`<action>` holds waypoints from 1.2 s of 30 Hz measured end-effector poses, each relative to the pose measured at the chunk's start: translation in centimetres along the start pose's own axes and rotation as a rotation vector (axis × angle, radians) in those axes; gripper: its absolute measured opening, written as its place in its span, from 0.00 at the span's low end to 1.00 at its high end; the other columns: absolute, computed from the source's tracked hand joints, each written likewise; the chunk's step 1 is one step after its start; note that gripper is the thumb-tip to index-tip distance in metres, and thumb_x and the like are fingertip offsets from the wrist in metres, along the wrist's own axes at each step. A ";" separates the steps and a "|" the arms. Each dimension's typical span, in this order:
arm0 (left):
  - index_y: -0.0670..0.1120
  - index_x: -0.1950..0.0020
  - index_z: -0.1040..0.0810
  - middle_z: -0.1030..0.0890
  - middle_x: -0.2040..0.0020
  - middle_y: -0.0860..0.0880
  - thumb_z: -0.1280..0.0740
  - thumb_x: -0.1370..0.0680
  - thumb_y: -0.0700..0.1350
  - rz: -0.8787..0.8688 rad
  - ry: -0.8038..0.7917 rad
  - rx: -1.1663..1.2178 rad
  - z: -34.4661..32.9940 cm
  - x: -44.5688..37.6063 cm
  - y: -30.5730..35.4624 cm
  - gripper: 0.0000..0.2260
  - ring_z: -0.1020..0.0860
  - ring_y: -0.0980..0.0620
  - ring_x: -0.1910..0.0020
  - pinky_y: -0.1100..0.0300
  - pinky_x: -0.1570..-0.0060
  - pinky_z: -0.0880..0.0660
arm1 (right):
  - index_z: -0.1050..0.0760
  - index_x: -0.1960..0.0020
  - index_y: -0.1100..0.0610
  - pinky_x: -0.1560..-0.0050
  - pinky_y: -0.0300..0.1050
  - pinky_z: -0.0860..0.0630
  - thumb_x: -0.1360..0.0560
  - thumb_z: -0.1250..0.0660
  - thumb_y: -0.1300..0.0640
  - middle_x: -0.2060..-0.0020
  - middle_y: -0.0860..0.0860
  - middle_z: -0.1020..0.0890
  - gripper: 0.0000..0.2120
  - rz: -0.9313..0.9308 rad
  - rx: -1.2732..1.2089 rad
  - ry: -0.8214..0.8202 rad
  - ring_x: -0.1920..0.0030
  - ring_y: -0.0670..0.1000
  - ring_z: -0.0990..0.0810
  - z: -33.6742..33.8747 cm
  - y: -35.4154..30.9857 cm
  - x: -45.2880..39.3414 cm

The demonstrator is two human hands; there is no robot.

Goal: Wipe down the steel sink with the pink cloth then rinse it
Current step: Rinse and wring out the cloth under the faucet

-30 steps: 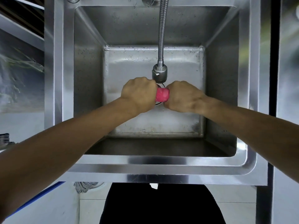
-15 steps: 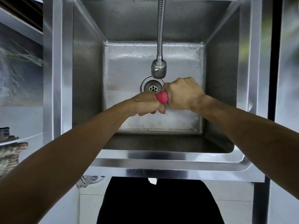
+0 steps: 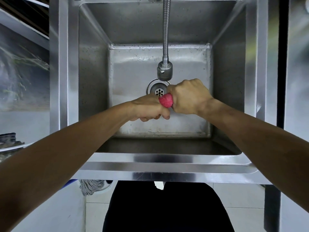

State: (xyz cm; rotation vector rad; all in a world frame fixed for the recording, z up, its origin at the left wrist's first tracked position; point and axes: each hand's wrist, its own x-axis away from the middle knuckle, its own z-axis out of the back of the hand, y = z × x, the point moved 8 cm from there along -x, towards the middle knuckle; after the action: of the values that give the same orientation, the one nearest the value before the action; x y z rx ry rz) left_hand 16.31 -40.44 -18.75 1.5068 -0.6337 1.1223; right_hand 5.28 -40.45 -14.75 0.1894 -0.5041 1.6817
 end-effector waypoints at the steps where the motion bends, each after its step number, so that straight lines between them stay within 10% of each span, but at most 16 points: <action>1: 0.49 0.69 0.34 0.35 0.74 0.52 0.28 0.27 0.39 -0.002 -0.005 -0.009 0.0 0.1 0.0 0.18 0.42 0.53 0.76 0.62 0.74 0.47 | 0.23 0.45 0.53 0.58 0.47 0.32 0.23 0.36 0.52 0.56 0.54 0.16 0.09 -0.004 -0.003 -0.007 0.55 0.60 0.18 0.0 -0.1 0.1; 12: 0.47 0.66 0.28 0.26 0.68 0.50 0.27 0.28 0.47 -0.117 0.213 -0.357 1.4 0.2 0.8 0.12 0.29 0.52 0.71 0.61 0.71 0.35 | 0.24 0.41 0.51 0.57 0.46 0.30 0.25 0.32 0.53 0.52 0.51 0.17 0.12 -0.105 -0.086 -0.129 0.53 0.57 0.19 -0.7 0.3 -0.1; 19: 0.51 0.58 0.23 0.18 0.59 0.48 0.26 0.26 0.50 -0.366 0.405 -0.780 3.6 2.3 3.5 0.07 0.19 0.44 0.58 0.53 0.60 0.23 | 0.22 0.58 0.51 0.61 0.41 0.26 0.28 0.23 0.47 0.67 0.45 0.22 0.11 -0.171 -0.706 -0.529 0.63 0.47 0.23 -2.6 1.2 1.5; 23: 0.46 0.40 0.25 0.17 0.51 0.44 0.33 0.20 0.45 -0.490 0.611 -1.137 3.2 4.0 5.7 0.09 0.19 0.38 0.54 0.53 0.60 0.33 | 0.22 0.44 0.61 0.60 0.43 0.20 0.26 0.22 0.59 0.61 0.53 0.21 0.15 -0.233 -0.993 -0.753 0.60 0.50 0.21 -2.7 0.6 2.1; 29: 0.44 0.41 0.22 0.19 0.50 0.41 0.32 0.21 0.44 -0.249 0.679 -1.080 4.0 3.6 4.9 0.09 0.19 0.37 0.51 0.52 0.58 0.33 | 0.30 0.60 0.46 0.63 0.43 0.31 0.30 0.21 0.47 0.62 0.44 0.21 0.17 -0.194 -0.482 -0.253 0.60 0.49 0.20 0.2 0.9 0.0; 36: 0.49 0.64 0.30 0.26 0.66 0.50 0.31 0.26 0.46 -0.113 0.367 -0.598 3.3 0.5 3.1 0.10 0.27 0.51 0.68 0.61 0.70 0.35 | 0.27 0.36 0.51 0.56 0.48 0.32 0.20 0.37 0.53 0.51 0.57 0.16 0.13 -0.085 -0.088 -0.031 0.53 0.62 0.19 -0.5 0.8 -0.4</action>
State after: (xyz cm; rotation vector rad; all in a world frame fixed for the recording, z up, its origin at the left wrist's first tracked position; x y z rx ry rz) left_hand 14.86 -44.30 -16.80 0.7917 -0.5544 0.9743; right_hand 4.68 -40.68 -15.52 0.1712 -0.5845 1.5728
